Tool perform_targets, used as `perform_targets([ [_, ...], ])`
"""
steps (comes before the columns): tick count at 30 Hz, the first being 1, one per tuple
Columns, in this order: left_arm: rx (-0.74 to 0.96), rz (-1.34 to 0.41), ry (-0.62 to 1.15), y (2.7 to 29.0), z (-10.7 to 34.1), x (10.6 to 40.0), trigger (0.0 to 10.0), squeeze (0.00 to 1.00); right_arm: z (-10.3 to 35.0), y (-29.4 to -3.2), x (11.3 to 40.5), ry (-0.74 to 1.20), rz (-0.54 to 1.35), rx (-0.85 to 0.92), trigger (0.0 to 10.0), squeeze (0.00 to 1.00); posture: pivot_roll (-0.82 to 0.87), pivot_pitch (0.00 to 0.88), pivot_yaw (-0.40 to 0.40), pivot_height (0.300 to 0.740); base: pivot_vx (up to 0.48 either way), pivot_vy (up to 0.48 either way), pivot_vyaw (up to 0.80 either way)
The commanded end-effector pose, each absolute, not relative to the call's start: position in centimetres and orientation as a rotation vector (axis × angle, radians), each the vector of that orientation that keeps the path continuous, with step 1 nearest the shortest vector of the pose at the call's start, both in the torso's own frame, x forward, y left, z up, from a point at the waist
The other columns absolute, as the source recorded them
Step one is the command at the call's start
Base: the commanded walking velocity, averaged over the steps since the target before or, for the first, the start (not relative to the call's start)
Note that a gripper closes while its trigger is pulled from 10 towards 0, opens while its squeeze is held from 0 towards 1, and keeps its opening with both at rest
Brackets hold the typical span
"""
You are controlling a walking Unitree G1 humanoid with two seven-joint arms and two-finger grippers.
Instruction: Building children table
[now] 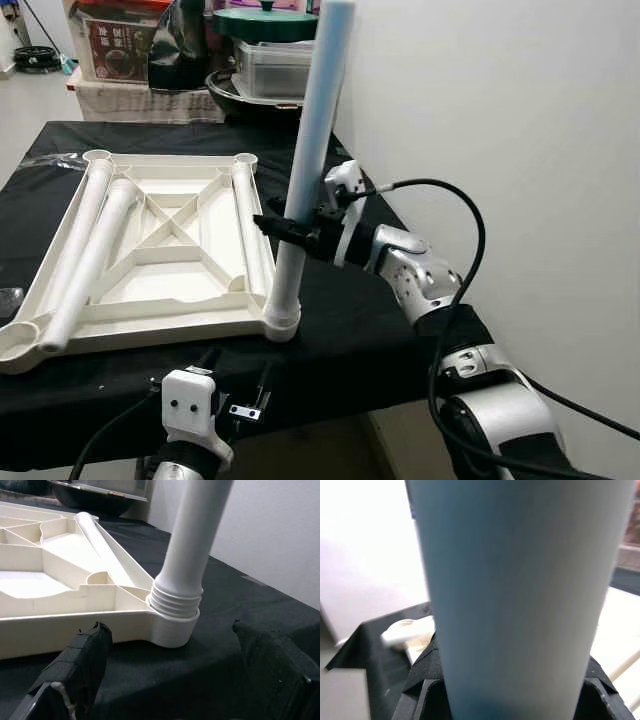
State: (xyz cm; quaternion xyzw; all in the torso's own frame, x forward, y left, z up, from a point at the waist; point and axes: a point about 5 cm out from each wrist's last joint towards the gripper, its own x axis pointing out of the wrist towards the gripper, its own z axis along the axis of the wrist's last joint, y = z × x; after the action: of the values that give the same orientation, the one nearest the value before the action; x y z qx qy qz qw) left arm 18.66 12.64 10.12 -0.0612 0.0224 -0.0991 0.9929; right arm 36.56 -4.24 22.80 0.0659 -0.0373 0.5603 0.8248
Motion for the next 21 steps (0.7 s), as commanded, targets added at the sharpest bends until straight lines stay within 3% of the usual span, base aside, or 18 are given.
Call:
perform_targets([
  [1,-0.138,-0.206,0.055,12.4,10.0,18.5,10.0,0.0,20.9,-3.9,36.7,0.001,1.153,0.174,0.0,0.0,0.18,0.0,-0.157,0.74,0.0,0.0,0.0],
  [3,-0.137,-0.206,0.057,12.4,10.0,18.4,10.0,0.0,19.6,-4.2,38.3,0.084,0.833,0.136,0.0,0.0,0.17,0.0,-0.152,0.74,0.0,0.0,0.0],
  [5,-0.14,-0.208,0.06,12.4,10.0,18.3,10.0,0.0,17.9,-6.3,39.5,0.158,0.438,0.093,0.0,0.0,0.16,0.0,-0.148,0.74,0.0,0.0,0.0],
  [7,-0.14,-0.208,0.06,12.4,10.0,18.3,10.0,0.0,17.9,-6.3,39.5,0.158,0.438,0.093,0.0,0.0,0.16,0.0,-0.148,0.74,0.0,0.0,0.0],
  [9,-0.144,-0.216,0.066,12.4,9.9,18.3,10.0,0.0,16.9,-7.9,37.8,0.097,0.064,0.094,0.0,0.0,0.15,0.0,-0.134,0.74,0.0,0.0,0.0],
  [13,-0.141,-0.217,0.068,12.5,9.9,18.3,10.0,0.0,16.8,-6.5,36.5,0.095,0.098,0.13,0.0,0.0,0.15,0.0,-0.128,0.74,0.0,0.0,0.0],
  [14,-0.138,-0.222,0.07,12.5,9.9,18.3,10.0,0.0,17.0,-5.0,35.8,0.089,0.181,0.163,8.2,0.0,0.14,0.0,-0.121,0.74,0.0,0.0,0.0],
  [15,-0.138,-0.222,0.07,12.5,9.9,18.3,10.0,0.0,17.0,-5.0,35.8,0.089,0.181,0.163,8.2,0.0,0.14,0.0,-0.121,0.74,0.0,0.0,0.0],
  [16,-0.136,-0.229,0.072,12.6,9.9,18.4,10.0,0.0,18.8,-2.5,34.8,0.0,0.378,0.235,10.0,0.0,0.14,0.0,-0.12,0.74,0.0,0.0,0.0],
  [21,-0.138,-0.232,0.071,12.5,9.9,18.4,10.0,0.0,20.6,-2.2,34.9,-0.084,0.435,0.272,10.0,0.0,0.14,0.0,-0.122,0.74,0.0,0.0,0.0],
])
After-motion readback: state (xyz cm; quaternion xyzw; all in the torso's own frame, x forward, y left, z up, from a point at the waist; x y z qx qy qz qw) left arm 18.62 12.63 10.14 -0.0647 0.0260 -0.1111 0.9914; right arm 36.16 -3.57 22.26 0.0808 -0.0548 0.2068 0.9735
